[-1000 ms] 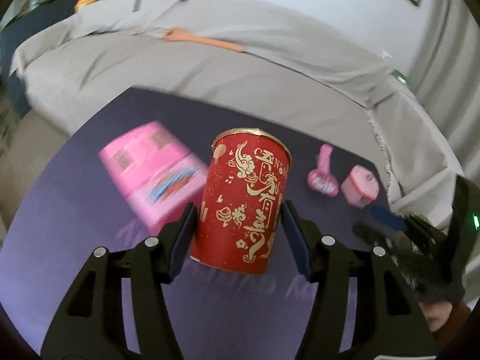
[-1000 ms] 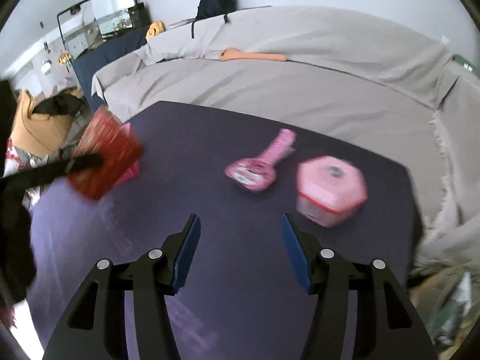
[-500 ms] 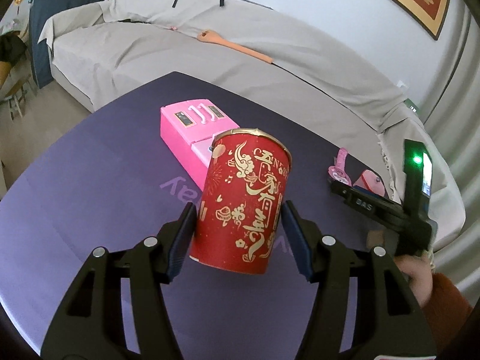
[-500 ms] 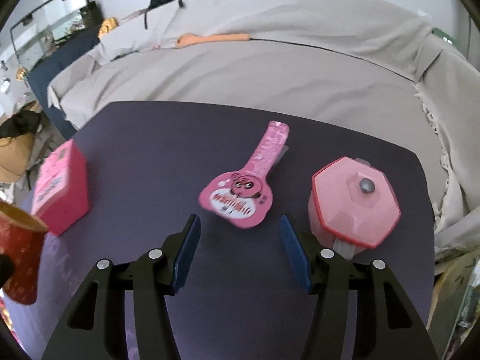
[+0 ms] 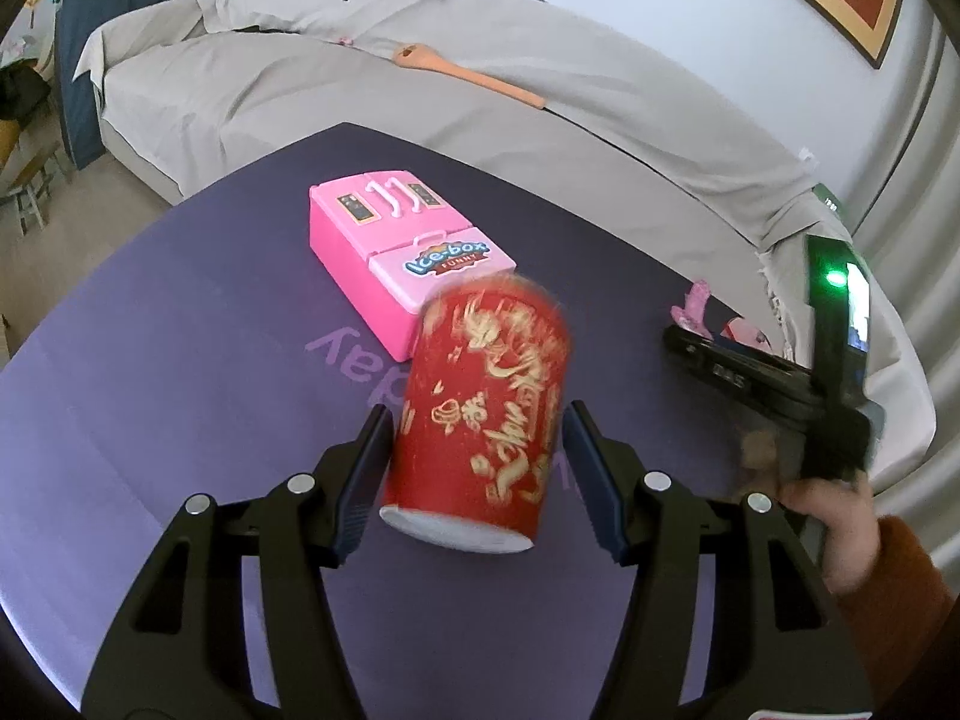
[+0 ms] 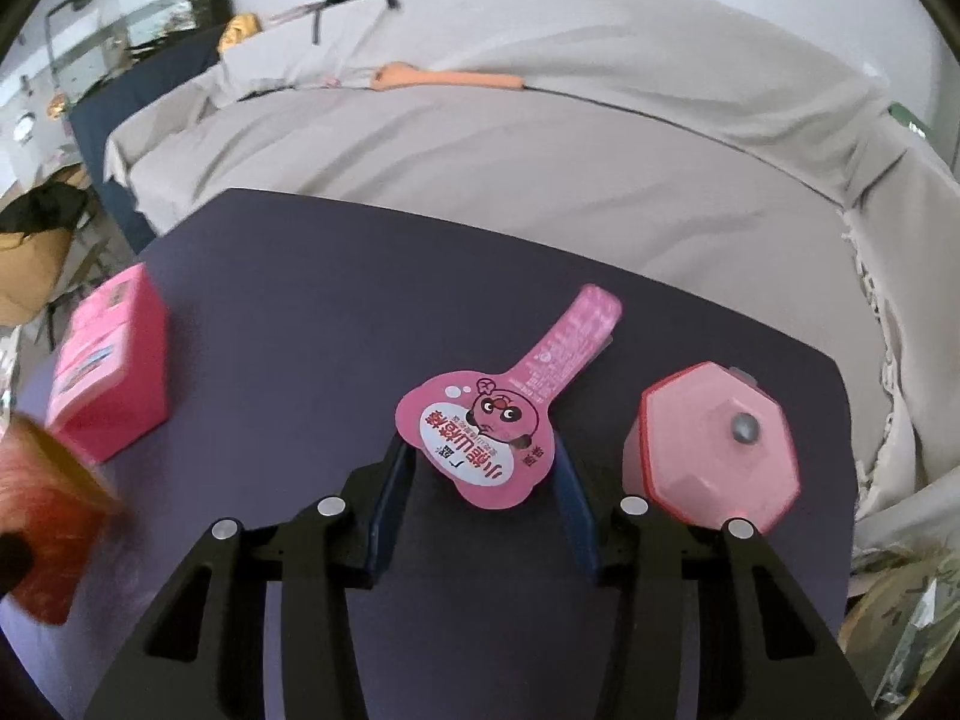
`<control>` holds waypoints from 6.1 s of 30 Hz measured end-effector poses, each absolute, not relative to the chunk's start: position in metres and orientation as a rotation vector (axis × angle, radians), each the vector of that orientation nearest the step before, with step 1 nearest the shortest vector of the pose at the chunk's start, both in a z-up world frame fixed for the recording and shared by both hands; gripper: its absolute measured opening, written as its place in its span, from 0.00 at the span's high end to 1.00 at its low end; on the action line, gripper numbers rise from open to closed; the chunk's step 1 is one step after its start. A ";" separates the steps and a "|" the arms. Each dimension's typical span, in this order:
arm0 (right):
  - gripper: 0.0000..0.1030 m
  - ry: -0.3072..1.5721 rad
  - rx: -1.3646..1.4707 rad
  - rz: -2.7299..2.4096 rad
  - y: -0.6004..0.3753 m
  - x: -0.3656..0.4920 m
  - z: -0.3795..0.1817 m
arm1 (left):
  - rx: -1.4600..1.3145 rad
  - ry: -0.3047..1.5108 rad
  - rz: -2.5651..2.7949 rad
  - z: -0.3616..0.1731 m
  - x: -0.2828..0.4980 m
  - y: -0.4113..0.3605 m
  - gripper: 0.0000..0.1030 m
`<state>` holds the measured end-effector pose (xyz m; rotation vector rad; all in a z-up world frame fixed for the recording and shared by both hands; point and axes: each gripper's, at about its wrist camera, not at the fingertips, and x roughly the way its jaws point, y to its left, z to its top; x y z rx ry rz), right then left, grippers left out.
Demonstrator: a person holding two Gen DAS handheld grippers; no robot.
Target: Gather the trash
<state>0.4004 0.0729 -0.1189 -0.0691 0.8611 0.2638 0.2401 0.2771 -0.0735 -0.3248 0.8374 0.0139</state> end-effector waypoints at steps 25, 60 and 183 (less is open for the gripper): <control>0.58 0.671 -0.078 0.430 -0.036 0.234 -0.048 | -0.207 0.853 0.085 -0.077 0.244 0.256 0.46; 0.58 0.471 -0.008 0.005 -0.283 0.118 -0.011 | -0.109 0.886 -0.708 -0.031 0.236 -0.069 0.47; 0.41 0.423 0.113 0.244 -0.208 -0.020 -0.044 | 0.121 0.519 -0.007 0.016 0.000 0.006 0.13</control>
